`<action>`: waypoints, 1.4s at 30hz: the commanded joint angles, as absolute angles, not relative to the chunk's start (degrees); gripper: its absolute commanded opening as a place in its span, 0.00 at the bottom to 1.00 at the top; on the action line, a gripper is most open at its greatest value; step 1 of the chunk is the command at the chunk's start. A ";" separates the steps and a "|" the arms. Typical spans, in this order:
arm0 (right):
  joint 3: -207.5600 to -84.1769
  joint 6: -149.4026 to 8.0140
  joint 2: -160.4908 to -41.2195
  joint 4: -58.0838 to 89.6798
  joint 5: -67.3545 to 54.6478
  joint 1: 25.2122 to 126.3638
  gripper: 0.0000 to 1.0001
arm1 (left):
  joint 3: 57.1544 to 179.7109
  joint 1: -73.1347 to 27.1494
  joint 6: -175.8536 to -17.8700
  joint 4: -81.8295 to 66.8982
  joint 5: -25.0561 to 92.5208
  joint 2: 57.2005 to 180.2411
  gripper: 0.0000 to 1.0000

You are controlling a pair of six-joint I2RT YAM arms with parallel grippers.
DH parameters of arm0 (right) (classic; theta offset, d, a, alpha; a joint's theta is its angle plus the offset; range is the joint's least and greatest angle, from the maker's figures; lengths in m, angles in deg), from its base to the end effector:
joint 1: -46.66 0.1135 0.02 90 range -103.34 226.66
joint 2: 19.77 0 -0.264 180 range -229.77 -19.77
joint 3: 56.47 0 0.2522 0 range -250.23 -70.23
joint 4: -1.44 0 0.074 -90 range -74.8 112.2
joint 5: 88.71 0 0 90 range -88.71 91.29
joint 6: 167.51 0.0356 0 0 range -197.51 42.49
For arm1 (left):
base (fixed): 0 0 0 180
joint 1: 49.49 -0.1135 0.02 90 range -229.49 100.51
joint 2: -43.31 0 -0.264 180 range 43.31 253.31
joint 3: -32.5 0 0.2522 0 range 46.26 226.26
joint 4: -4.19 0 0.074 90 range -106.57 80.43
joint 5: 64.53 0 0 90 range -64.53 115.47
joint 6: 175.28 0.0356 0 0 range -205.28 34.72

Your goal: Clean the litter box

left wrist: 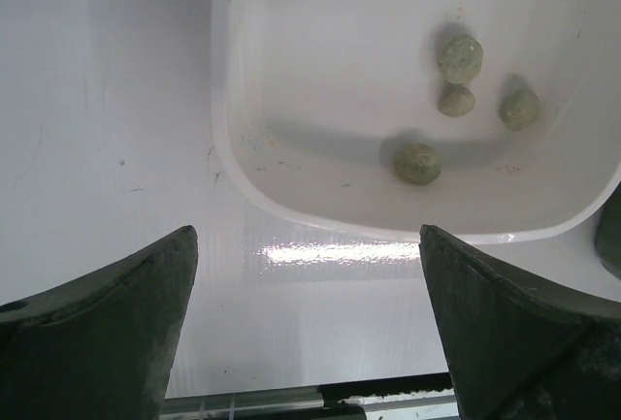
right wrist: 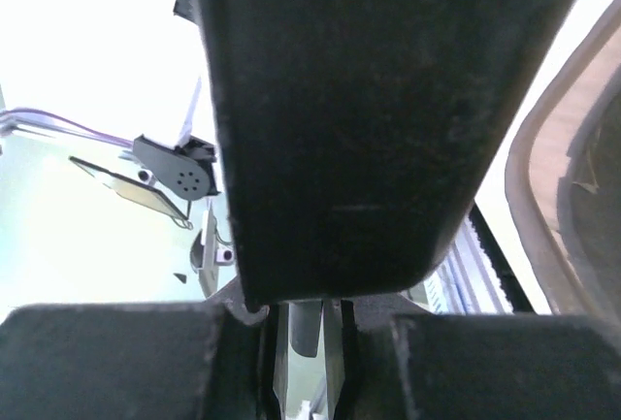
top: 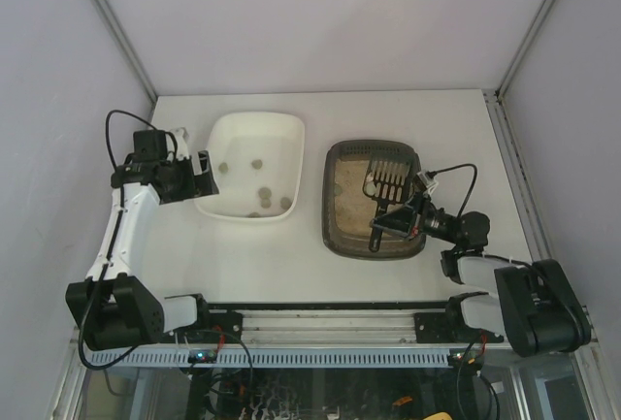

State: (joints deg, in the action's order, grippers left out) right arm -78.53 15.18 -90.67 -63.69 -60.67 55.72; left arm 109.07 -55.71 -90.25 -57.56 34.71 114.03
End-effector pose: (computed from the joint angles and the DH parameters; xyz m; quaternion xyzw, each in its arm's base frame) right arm 0.1794 0.0604 0.1985 0.0359 0.6579 0.7270 0.1934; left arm 0.2441 0.0209 0.2980 -0.0694 0.9507 -0.0738 0.2931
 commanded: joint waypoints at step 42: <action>-88.25 9.52 -75.09 -20.01 -61.27 50.99 0.00 | 108.00 -63.20 -93.21 -57.09 41.66 113.47 1.00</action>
